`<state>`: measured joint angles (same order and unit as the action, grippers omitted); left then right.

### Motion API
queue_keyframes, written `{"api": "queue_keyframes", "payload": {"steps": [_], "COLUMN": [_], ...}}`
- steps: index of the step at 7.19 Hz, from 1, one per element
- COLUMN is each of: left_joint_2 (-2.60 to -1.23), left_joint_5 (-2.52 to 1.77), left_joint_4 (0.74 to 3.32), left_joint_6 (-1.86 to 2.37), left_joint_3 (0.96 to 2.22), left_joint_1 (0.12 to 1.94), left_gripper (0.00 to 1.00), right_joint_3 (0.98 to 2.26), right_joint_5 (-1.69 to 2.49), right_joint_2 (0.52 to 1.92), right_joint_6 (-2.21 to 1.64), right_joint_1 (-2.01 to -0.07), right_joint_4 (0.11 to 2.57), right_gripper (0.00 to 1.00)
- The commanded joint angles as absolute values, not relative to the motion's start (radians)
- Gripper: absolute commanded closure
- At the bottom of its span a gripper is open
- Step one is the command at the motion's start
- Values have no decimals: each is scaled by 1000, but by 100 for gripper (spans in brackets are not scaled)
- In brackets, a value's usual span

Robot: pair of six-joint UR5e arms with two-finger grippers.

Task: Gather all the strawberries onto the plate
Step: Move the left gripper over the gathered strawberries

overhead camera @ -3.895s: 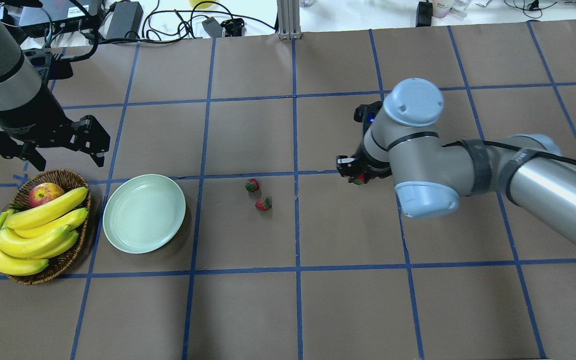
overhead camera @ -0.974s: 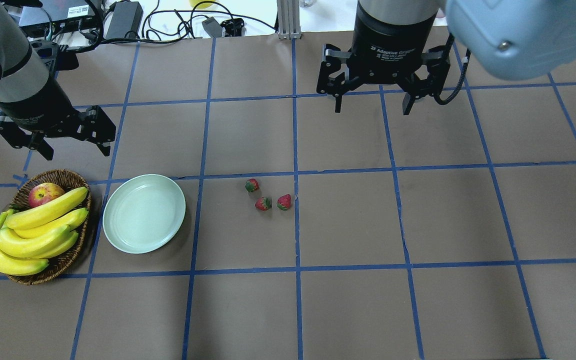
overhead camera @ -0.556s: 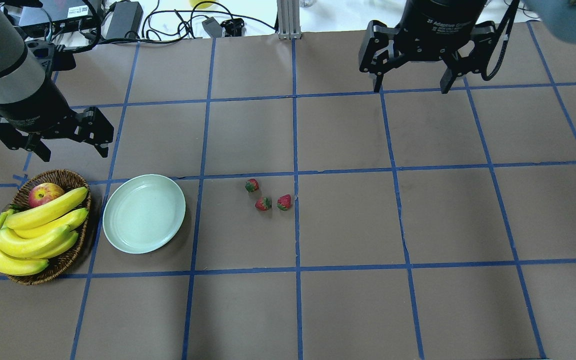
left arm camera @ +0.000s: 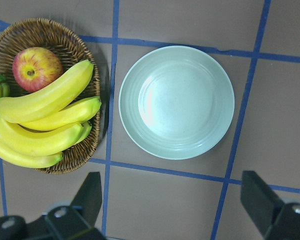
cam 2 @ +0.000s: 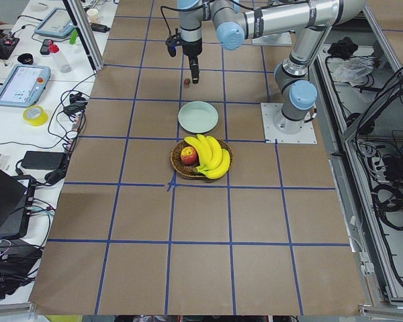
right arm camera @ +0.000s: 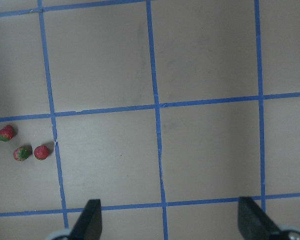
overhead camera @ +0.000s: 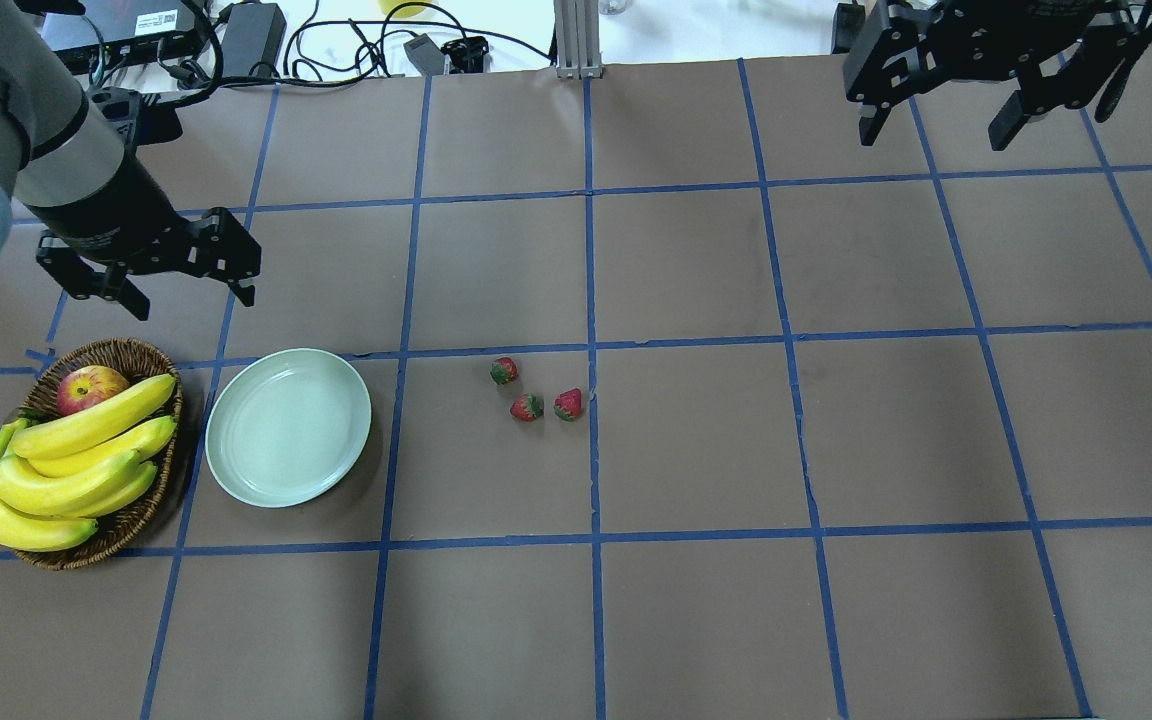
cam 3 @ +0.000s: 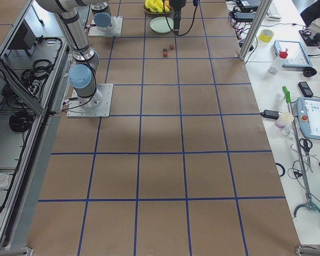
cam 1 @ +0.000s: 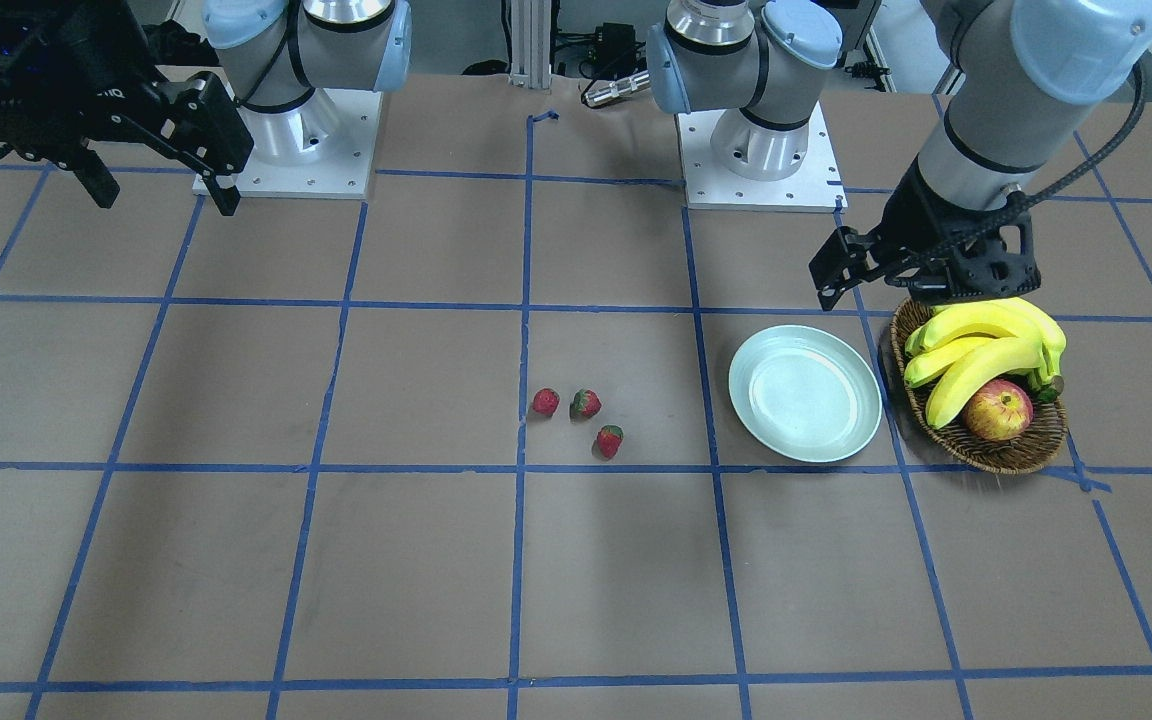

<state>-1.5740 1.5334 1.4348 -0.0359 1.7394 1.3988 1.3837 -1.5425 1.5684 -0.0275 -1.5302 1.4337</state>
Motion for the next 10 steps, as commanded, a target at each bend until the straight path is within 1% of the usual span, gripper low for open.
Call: {"api": "queue_keyframes", "payload": {"steps": [1,2,3,5,7,8,10], "left_joint_2": [-1669,-1721,-1767,-1862,-1940,-1974,-2009], "left_joint_5": [1427,1425,1427,1433,1434,1430,1433], "left_joint_4": [1268,1159,1064,976,930,887,885], "left_joint_6": [10,82,86,87,87,89,87], "left_joint_3": [1753,1779,1808,1818,1818,1819,1851], "left_joint_1": [1475,1524,1570,1627,1666,1683,1704], "left_gripper": [0,0,0,0,0,0,0], "right_joint_3": [1493,1562,1586,1588,1589,1589,1586], "right_joint_5": [-1534,-1535,-1534,-1540,-1546,-1555,-1555], "right_joint_2": [1606,1612,1627,1617,1615,1617,1617], "right_joint_6": [8,9,-6,-90,-104,-88,-86], "right_joint_1": [-1526,-1525,-1534,-1593,-1603,-1598,-1595], "right_joint_4": [1554,1703,1739,1743,1743,1740,1740], "right_gripper": [0,0,0,0,0,0,0]}}
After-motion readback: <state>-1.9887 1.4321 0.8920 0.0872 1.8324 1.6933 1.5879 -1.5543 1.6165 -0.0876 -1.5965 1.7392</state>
